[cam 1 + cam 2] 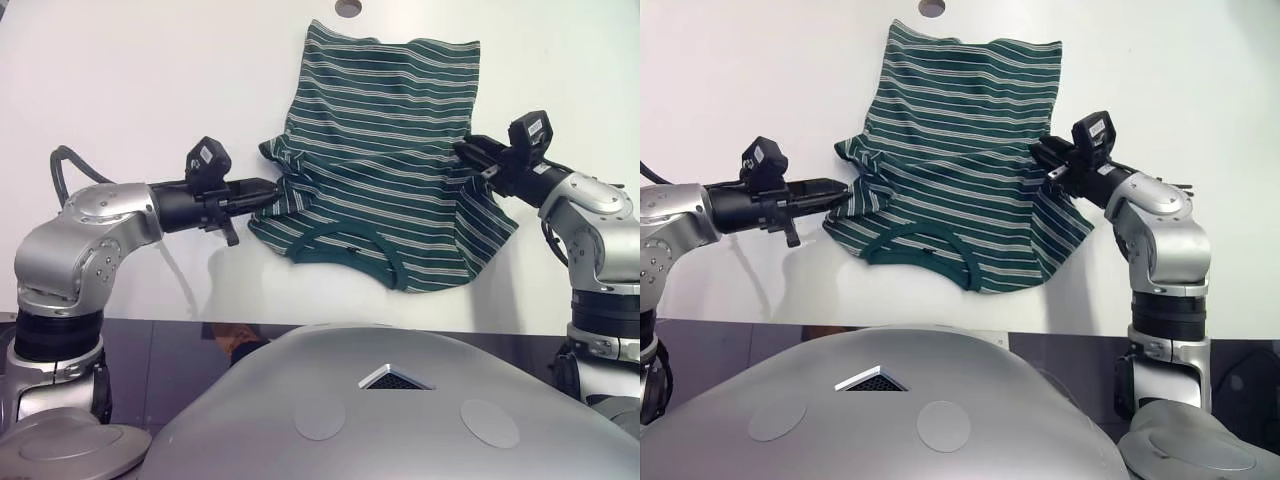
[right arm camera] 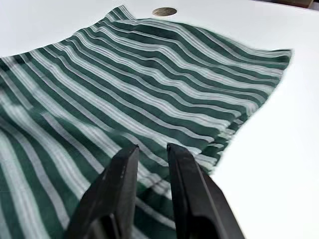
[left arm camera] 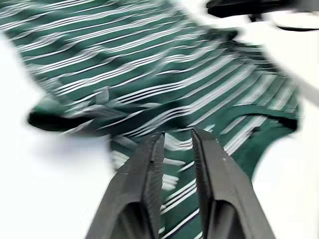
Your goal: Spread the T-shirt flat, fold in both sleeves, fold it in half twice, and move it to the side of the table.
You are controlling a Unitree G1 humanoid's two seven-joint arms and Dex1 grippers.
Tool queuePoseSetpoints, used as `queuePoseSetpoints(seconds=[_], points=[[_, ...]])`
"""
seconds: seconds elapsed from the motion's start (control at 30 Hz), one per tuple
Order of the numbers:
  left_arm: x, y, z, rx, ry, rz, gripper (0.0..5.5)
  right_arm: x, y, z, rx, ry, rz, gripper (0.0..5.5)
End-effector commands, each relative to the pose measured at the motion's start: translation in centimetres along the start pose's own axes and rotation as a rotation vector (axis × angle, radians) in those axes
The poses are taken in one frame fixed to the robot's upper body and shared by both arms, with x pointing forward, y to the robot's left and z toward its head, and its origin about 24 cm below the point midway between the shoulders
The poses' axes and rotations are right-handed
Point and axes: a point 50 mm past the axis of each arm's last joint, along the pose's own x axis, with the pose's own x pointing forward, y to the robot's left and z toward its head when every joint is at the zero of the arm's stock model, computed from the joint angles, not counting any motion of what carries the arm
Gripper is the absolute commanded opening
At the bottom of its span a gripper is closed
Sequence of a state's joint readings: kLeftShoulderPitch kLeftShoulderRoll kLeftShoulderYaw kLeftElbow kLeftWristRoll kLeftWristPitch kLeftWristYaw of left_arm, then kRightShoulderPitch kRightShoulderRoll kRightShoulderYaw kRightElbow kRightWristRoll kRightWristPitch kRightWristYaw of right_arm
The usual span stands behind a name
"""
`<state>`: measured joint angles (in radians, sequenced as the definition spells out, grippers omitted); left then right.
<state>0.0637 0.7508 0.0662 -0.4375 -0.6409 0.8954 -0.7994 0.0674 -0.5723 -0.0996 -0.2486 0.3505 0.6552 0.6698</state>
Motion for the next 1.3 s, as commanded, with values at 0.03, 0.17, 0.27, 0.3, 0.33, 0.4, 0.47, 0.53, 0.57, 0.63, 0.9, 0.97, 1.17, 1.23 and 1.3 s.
queuePoseSetpoints(seconds=[0.03, 0.17, 0.27, 0.3, 0.33, 0.4, 0.47, 0.53, 0.57, 0.63, 0.9, 0.97, 1.17, 1.23, 1.3], points=[[-0.1, 3.3, -0.8, -0.067, -0.022, 0.218, 0.14, -4.2, -1.9, -0.6, -0.020, 0.086, -0.082, 1.09], [3.6, 4.9, -1.3, -0.108, -0.062, 0.276, 0.04, -7.8, -2.8, -4.0, -0.009, 0.276, -0.049, 1.09], [5.4, 5.1, -0.6, -0.100, -0.095, 0.275, 0.04, -9.3, -3.9, -4.7, 0.001, 0.321, -0.073, 1.09], [5.8, 4.9, -0.7, -0.097, -0.087, 0.262, 0.04, -9.6, -4.3, -4.7, 0.013, 0.315, -0.085, 1.09], [6.1, 4.6, -0.8, -0.096, -0.083, 0.242, 0.04, -9.8, -4.4, -4.7, 0.025, 0.309, -0.083, 1.09], [6.4, 4.0, -0.6, -0.100, -0.101, 0.204, 0.00, -9.9, -4.1, -4.9, 0.054, 0.301, -0.055, 1.35], [6.5, 3.4, 0.4, -0.117, -0.151, 0.161, 0.00, -9.9, -3.3, -4.9, 0.099, 0.274, -0.004, 1.77], [6.7, 2.9, 1.2, -0.130, -0.189, 0.125, 0.00, -9.8, -2.9, -4.5, 0.158, 0.212, 0.034, 2.15], [6.9, 2.7, 1.5, -0.139, -0.204, 0.110, 0.00, -9.7, -2.7, -4.3, 0.188, 0.183, 0.050, 2.32], [7.4, 2.3, 1.7, -0.151, -0.215, 0.093, 0.00, -9.4, -2.3, -4.6, 0.214, 0.187, 0.079, 2.36], [7.3, 2.9, 2.3, -0.157, -0.262, 0.144, 0.00, -8.5, -0.6, -8.2, 0.172, 0.396, 0.149, 2.03], [6.7, 3.3, 2.3, -0.153, -0.266, 0.169, 0.00, -8.4, -0.5, -8.0, 0.173, 0.376, 0.152, 1.61], [2.9, 3.9, -0.1, -0.105, -0.148, 0.180, 0.00, -8.1, -1.1, -4.4, 0.145, 0.211, 0.168, 0.55], [2.4, 4.2, -0.6, -0.105, -0.125, 0.191, 0.00, -8.0, -0.9, -2.0, 0.126, 0.102, 0.196, 0.24], [2.8, 4.1, -0.8, -0.117, -0.116, 0.181, 0.00, -7.8, -0.1, 0.0, 0.085, 0.039, 0.263, 0.01]])
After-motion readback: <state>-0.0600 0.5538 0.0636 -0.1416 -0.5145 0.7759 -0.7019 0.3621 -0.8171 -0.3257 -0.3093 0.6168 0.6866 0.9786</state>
